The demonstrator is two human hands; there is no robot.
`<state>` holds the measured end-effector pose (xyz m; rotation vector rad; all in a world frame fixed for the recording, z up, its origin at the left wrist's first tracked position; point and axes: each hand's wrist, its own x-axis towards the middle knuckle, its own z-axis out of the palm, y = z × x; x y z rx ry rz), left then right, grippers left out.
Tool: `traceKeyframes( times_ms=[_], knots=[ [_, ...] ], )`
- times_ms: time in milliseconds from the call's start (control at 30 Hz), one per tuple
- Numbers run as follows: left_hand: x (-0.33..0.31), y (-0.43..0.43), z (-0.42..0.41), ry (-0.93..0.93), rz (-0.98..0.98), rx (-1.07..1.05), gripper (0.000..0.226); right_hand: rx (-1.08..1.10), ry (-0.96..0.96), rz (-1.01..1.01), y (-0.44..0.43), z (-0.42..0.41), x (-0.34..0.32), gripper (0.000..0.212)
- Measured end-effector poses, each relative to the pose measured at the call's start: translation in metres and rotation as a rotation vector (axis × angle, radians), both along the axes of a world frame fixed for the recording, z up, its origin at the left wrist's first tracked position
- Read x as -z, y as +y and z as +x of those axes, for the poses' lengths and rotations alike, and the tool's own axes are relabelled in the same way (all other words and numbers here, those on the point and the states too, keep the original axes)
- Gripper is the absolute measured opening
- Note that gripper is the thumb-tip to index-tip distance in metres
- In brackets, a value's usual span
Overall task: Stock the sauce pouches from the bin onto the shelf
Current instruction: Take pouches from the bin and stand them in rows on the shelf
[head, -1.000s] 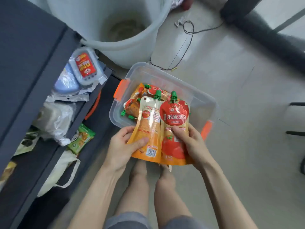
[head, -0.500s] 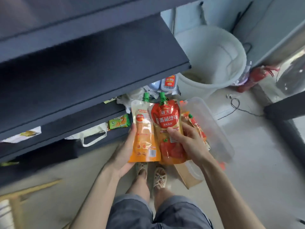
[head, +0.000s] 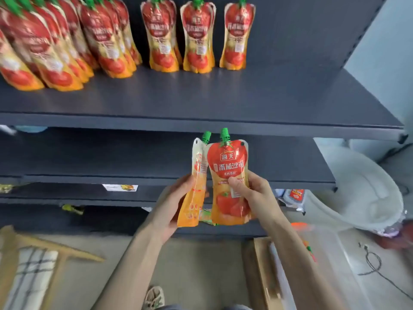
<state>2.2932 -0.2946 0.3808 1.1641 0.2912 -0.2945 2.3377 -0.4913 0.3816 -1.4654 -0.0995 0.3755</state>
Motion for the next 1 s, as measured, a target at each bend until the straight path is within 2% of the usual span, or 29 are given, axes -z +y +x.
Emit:
traceKeyframes(
  times_ms=[133, 267, 333, 500, 633, 1000],
  knots=[
    [-0.025, 0.063, 0.02, -0.093, 0.08, -0.022, 0.037, 0.005, -0.04, 0.049, 0.068, 0.017, -0.02, 0.021],
    [-0.051, 0.121, 0.043, -0.223, 0.27, -0.01, 0.053, 0.032, -0.093, 0.096, 0.133, 0.033, -0.036, 0.026],
    [-0.061, 0.146, 0.058, -0.269, 0.339, -0.023, 0.052, 0.059, -0.122, 0.096, 0.158, 0.042, -0.045, 0.024],
    [-0.077, 0.194, 0.101, -0.298, 0.285, -0.033, 0.017, 0.093, -0.177, 0.085, 0.2, 0.073, -0.069, 0.029],
    [-0.088, 0.22, 0.134, -0.38, 0.277, -0.113, 0.029, 0.116, -0.254, 0.107, 0.222, 0.105, -0.088, 0.03],
    [-0.097, 0.259, 0.226, -0.48, 0.42, -0.367, 0.027, 0.242, -0.39, 0.065, 0.251, 0.205, -0.094, 0.012]
  ],
)
